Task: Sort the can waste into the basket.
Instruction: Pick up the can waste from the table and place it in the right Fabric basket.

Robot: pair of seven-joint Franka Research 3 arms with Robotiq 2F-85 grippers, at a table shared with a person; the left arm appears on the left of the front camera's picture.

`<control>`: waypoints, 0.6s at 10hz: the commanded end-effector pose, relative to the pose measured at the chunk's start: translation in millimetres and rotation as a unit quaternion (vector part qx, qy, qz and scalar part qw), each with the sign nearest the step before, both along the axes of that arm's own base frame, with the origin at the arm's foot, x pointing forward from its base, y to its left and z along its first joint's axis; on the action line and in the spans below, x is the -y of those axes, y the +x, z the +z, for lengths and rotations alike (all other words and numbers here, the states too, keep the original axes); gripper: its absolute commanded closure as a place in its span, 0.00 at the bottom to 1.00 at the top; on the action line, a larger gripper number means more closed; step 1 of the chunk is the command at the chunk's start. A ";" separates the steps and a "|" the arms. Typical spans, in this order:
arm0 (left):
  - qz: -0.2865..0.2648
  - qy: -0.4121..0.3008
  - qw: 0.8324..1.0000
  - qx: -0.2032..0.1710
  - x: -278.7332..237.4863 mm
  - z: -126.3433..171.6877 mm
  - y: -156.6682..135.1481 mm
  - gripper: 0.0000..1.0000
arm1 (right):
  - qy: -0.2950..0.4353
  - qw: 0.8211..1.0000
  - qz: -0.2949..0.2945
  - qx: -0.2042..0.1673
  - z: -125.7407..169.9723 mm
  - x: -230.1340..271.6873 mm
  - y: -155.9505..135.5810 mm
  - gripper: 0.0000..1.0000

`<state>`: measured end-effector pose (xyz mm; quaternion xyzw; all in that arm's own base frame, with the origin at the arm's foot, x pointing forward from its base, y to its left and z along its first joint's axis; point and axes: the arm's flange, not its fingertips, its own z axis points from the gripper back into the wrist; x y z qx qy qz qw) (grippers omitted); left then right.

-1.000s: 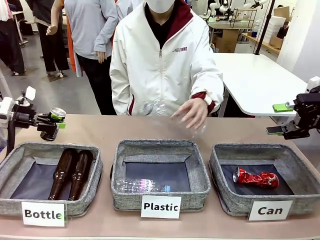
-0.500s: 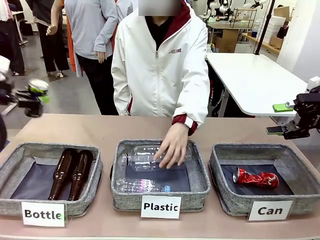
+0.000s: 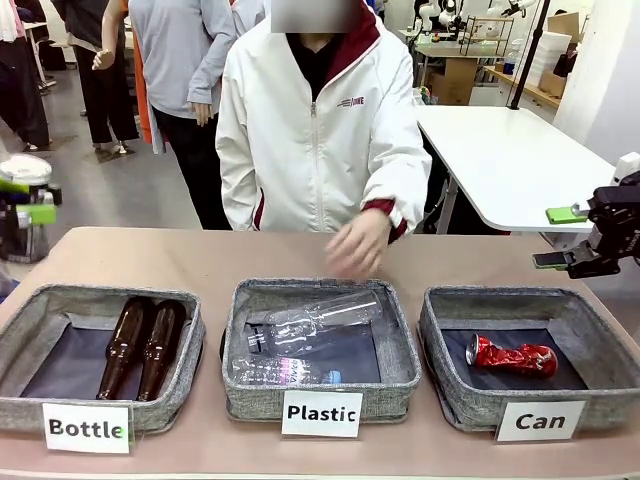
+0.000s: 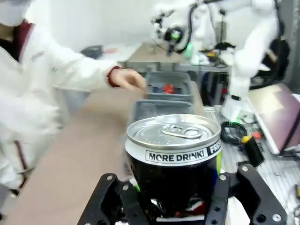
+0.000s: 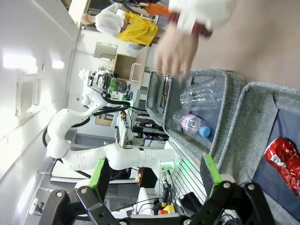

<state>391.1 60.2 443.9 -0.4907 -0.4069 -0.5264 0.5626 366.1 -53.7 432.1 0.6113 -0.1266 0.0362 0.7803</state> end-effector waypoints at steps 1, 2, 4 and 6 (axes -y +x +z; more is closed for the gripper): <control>-0.014 0.035 0.999 -0.027 16.5 -11.8 19.0 1.00 | -0.003 1.000 0.010 0.009 -0.3 2.9 -0.8 0.00; 0.000 0.000 1.000 0.000 0.0 0.0 0.0 1.00 | -0.003 1.000 0.010 0.009 -0.3 2.9 -0.8 0.00; 0.000 0.000 1.000 0.000 0.0 0.0 0.0 1.00 | -0.003 1.000 0.010 0.009 -0.3 2.9 -0.8 0.00; -0.005 0.010 1.000 -0.009 4.5 -7.2 2.3 1.00 | -0.003 1.000 0.010 0.009 -0.3 2.9 -0.8 0.00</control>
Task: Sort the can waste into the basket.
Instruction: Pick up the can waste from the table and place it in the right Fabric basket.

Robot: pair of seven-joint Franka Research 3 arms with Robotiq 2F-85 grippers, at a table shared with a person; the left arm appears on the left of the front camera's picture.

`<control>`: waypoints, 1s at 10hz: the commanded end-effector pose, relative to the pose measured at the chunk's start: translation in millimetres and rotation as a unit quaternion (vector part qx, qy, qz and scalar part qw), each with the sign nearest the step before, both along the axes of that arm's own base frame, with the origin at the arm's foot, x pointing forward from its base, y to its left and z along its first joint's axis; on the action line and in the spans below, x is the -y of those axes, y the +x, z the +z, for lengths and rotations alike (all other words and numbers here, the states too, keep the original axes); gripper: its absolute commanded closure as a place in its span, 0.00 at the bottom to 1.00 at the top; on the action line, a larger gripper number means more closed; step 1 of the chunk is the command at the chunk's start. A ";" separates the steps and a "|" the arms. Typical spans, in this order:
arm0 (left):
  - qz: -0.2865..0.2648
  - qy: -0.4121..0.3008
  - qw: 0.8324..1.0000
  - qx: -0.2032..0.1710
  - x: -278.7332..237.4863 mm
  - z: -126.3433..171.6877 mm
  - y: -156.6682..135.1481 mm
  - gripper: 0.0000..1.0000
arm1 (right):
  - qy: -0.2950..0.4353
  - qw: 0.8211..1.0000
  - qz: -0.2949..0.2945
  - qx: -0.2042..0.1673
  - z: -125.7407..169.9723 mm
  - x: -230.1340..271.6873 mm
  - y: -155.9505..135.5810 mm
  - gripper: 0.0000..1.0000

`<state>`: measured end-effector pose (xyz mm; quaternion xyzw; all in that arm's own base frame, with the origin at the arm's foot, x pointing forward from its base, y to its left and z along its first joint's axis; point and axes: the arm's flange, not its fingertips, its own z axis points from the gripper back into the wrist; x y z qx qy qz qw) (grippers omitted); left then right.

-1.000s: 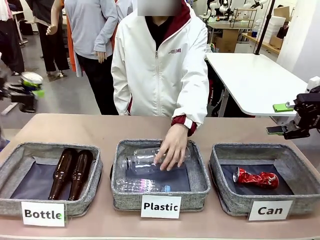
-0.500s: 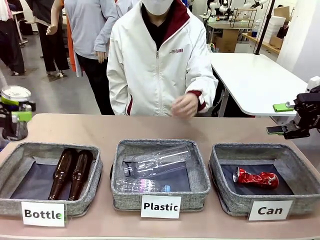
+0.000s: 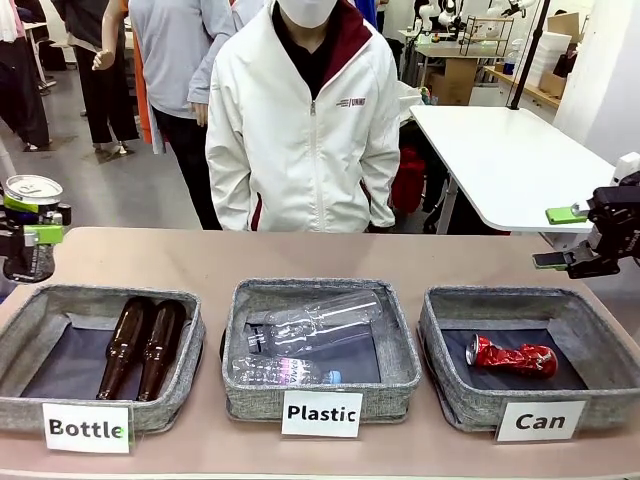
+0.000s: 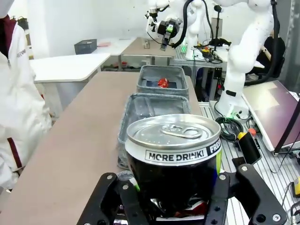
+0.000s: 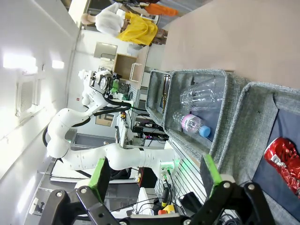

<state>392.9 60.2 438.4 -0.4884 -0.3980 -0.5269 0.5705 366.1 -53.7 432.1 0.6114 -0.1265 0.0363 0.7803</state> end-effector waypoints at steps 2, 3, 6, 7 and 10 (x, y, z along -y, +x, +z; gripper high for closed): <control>0.000 0.006 1.000 0.001 103.7 26.7 3.9 1.00 | -0.039 0.999 -0.013 0.016 36.8 -1.9 -15.9 0.00; 0.047 0.022 0.999 0.015 174.5 50.5 22.3 1.00 | -0.073 0.997 -0.006 0.005 57.8 0.4 -29.6 0.00; -0.003 0.000 1.000 0.026 378.7 78.6 71.8 1.00 | -0.124 0.990 -0.007 -0.063 88.6 61.5 -83.1 0.00; -0.007 -0.002 0.999 0.033 433.7 80.0 84.4 1.00 | -0.141 0.987 -0.035 -0.065 94.8 84.9 -101.8 0.00; -0.094 0.070 0.989 0.086 583.0 61.2 104.7 1.00 | -0.179 0.975 -0.100 -0.085 90.5 146.9 -159.0 0.00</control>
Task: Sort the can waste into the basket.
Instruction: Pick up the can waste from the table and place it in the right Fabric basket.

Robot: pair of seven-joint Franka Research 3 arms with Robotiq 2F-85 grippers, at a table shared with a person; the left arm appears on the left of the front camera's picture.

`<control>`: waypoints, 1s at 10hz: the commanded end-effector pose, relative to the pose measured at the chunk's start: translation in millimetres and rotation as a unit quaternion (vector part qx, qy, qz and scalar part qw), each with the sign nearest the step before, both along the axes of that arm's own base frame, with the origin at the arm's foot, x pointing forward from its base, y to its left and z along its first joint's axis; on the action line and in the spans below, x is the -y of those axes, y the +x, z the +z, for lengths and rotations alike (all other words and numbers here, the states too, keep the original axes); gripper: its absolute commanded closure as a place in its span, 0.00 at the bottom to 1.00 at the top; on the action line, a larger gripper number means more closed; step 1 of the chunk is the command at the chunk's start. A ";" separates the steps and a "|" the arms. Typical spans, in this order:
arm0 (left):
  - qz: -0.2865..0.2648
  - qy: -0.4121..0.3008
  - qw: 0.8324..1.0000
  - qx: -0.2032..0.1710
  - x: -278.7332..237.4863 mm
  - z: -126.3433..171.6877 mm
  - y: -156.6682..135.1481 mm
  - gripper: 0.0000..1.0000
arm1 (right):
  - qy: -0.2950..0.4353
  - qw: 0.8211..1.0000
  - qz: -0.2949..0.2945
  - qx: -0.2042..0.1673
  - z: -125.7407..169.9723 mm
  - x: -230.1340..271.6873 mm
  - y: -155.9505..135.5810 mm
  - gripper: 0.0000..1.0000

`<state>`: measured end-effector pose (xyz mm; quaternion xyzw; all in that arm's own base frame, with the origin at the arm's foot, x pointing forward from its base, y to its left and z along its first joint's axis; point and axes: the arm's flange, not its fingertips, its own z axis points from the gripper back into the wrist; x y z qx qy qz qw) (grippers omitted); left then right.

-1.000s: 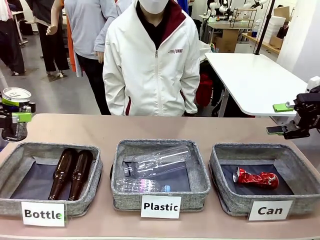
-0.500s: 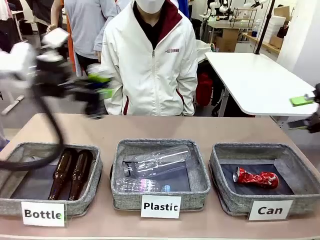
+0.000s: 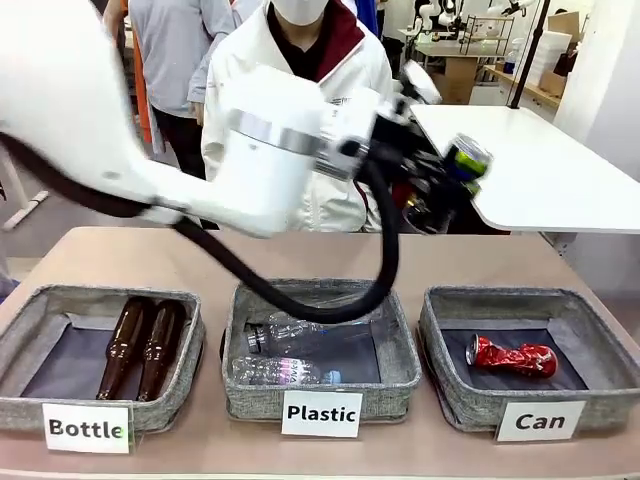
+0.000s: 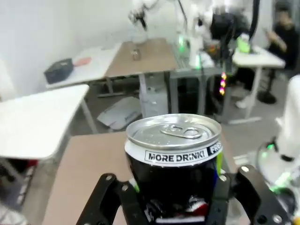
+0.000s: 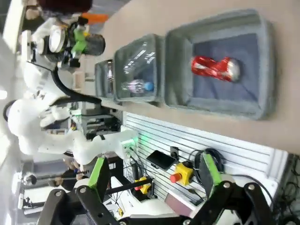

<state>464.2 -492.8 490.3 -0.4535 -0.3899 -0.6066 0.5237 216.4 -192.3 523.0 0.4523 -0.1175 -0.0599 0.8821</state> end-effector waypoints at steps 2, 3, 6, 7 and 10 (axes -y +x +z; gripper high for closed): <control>-0.095 0.068 0.993 -0.011 98.8 -11.9 36.3 1.00 | -0.024 0.999 -0.015 -0.038 -24.7 34.4 -44.9 0.00; -0.102 0.085 0.991 -0.022 120.9 -24.7 32.1 1.00 | -0.028 0.998 -0.014 -0.047 -34.3 44.7 -54.9 0.00; -0.110 0.135 0.984 -0.032 137.6 -46.0 28.2 1.00 | -0.017 0.999 -0.029 -0.026 -15.2 30.7 -33.2 0.00; -0.111 0.141 0.983 -0.035 136.6 -49.1 25.7 1.00 | -0.017 0.999 -0.029 -0.026 -15.2 30.7 -33.2 0.00; -0.115 0.134 0.984 -0.038 133.3 -50.1 24.6 0.51 | -0.017 0.999 -0.029 -0.026 -15.2 30.7 -33.2 0.00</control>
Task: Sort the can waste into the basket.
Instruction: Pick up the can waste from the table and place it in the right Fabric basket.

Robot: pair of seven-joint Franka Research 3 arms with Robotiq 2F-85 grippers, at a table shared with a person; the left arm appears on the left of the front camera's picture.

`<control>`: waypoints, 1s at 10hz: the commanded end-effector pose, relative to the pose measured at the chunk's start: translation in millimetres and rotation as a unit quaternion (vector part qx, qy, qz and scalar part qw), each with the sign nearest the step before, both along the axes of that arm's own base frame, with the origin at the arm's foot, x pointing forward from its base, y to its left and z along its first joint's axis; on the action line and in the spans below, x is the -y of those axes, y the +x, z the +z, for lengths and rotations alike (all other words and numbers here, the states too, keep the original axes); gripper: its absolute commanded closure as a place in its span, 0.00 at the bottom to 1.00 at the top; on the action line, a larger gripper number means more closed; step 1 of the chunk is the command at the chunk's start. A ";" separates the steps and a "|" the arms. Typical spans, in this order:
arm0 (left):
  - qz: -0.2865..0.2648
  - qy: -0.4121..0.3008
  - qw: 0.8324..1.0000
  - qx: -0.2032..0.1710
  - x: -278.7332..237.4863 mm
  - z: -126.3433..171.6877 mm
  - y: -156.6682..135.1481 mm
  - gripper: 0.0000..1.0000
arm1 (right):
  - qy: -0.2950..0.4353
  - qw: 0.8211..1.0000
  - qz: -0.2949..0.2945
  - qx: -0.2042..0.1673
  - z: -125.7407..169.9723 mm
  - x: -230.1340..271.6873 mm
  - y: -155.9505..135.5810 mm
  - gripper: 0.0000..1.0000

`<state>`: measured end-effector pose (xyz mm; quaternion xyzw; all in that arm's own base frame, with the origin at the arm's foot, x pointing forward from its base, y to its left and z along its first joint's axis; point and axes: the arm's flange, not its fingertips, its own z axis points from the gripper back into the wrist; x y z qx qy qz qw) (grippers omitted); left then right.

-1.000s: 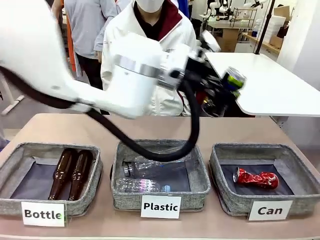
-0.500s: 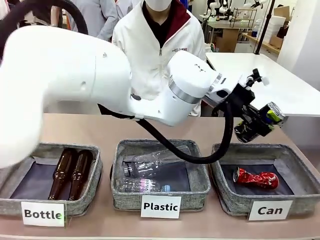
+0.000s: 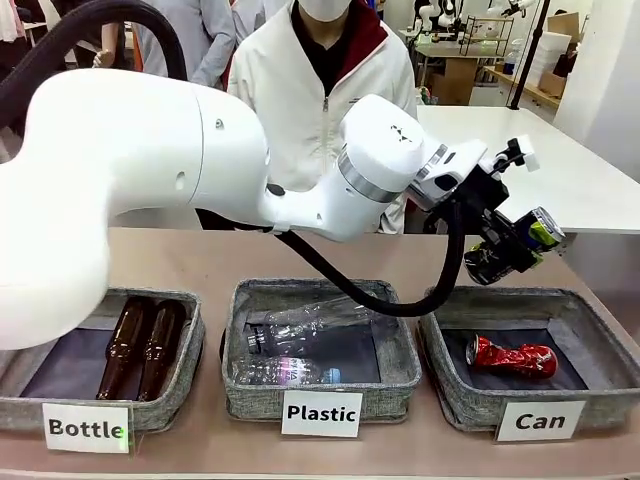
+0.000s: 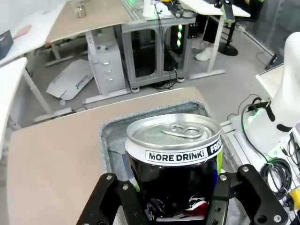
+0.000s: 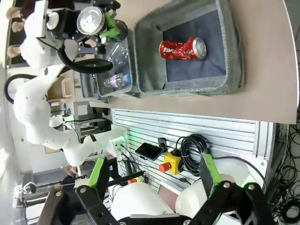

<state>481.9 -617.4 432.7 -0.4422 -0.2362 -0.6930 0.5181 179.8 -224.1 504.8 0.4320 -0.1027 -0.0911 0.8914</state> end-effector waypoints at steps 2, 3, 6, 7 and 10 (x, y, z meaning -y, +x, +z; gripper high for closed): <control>-0.003 -0.001 1.000 -0.009 7.4 9.7 6.2 0.00 | 0.000 1.000 -0.006 0.003 3.0 -1.2 3.4 0.00; -0.003 -0.003 1.000 -0.011 6.1 11.0 5.0 0.00 | 0.000 1.000 -0.006 0.003 3.0 -1.2 3.4 0.00; -0.007 -0.006 1.000 -0.015 4.7 14.3 2.3 0.10 | 0.000 1.000 -0.006 0.003 3.0 -1.2 3.4 0.00; -0.007 -0.005 1.000 -0.014 4.1 14.2 1.1 0.00 | 0.000 1.000 -0.006 0.003 3.0 -1.2 3.4 0.00; -0.009 -0.016 1.000 -0.019 -3.9 21.7 -2.5 0.00 | 0.000 1.000 -0.006 0.003 3.0 -1.2 3.4 0.00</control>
